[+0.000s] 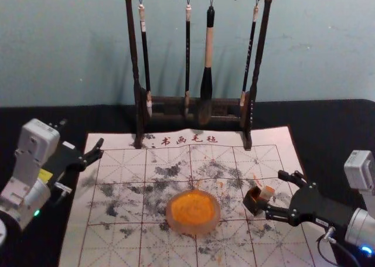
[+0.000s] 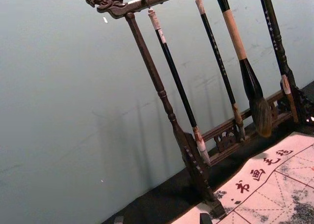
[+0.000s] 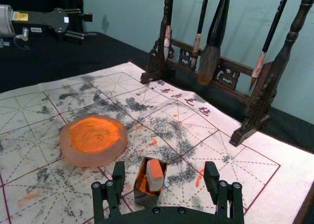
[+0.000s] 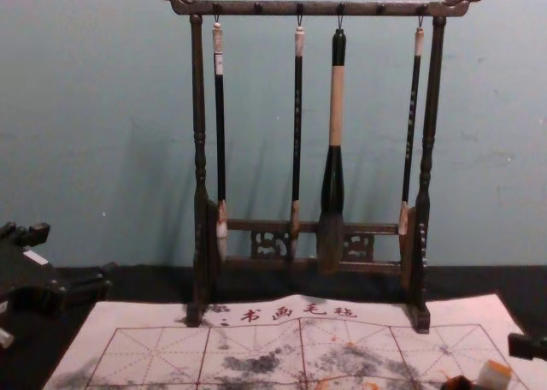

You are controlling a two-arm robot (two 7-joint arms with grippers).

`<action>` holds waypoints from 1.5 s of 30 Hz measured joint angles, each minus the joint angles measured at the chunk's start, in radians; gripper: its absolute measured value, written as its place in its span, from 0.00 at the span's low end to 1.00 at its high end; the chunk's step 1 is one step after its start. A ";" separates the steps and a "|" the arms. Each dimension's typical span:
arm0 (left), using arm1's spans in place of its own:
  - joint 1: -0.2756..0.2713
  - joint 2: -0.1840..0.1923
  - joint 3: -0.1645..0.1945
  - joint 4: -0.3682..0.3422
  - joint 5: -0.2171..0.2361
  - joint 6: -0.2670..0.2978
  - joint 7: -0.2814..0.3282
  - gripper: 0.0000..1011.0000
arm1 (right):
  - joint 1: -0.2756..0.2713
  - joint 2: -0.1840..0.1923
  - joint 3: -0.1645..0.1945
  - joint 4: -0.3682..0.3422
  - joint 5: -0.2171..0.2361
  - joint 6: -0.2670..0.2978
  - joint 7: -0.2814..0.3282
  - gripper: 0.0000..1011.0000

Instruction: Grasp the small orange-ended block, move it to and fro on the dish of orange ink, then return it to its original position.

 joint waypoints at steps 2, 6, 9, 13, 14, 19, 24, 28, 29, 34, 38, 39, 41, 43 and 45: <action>0.000 0.000 0.000 0.000 0.000 0.000 0.000 0.99 | 0.004 -0.001 -0.001 0.004 0.000 0.000 0.004 0.99; 0.000 0.000 0.000 0.000 0.000 0.000 0.000 0.99 | 0.012 -0.004 -0.004 0.011 -0.002 0.001 0.010 0.99; 0.000 0.000 0.000 0.000 0.000 0.000 0.000 0.99 | 0.017 -0.005 -0.006 0.015 -0.002 0.002 0.014 0.99; 0.000 0.000 0.000 0.000 0.000 0.000 0.000 0.99 | 0.017 -0.006 -0.006 0.015 -0.002 0.002 0.015 0.99; 0.000 0.000 0.000 0.000 0.000 0.000 0.000 0.99 | 0.017 -0.006 -0.006 0.015 -0.002 0.002 0.015 0.99; 0.000 0.000 0.000 0.000 0.000 0.000 0.000 0.99 | 0.016 -0.005 -0.006 0.014 -0.001 0.002 0.014 0.99; 0.000 0.000 0.000 0.000 0.000 0.000 0.000 0.99 | 0.015 -0.005 -0.006 0.014 -0.001 0.002 0.013 0.99; 0.000 0.000 0.000 0.000 0.000 0.000 0.000 0.99 | 0.015 -0.005 -0.006 0.013 -0.001 0.002 0.013 0.99; 0.000 0.000 0.000 0.000 0.000 0.000 0.000 0.99 | 0.015 -0.004 -0.006 0.013 -0.001 0.002 0.013 0.99; 0.000 0.000 0.000 0.000 0.000 0.000 0.000 0.99 | 0.015 -0.004 -0.006 0.013 -0.001 0.001 0.012 0.91; 0.000 0.000 0.000 0.000 0.000 0.000 0.000 0.99 | 0.014 -0.004 -0.006 0.012 -0.001 0.001 0.012 0.80; 0.000 0.000 0.000 0.000 0.000 0.000 0.000 0.99 | 0.014 -0.004 -0.006 0.012 -0.001 0.001 0.012 0.78; 0.000 0.000 0.000 0.000 0.000 0.000 0.000 0.99 | 0.014 -0.004 -0.006 0.012 -0.001 0.001 0.011 0.70; 0.000 0.000 0.000 0.000 0.000 0.000 0.000 0.99 | 0.014 -0.004 -0.006 0.012 -0.001 0.001 0.011 0.64; 0.000 0.000 0.000 0.000 0.000 0.000 0.000 0.99 | 0.014 -0.004 -0.006 0.012 -0.001 0.001 0.011 0.61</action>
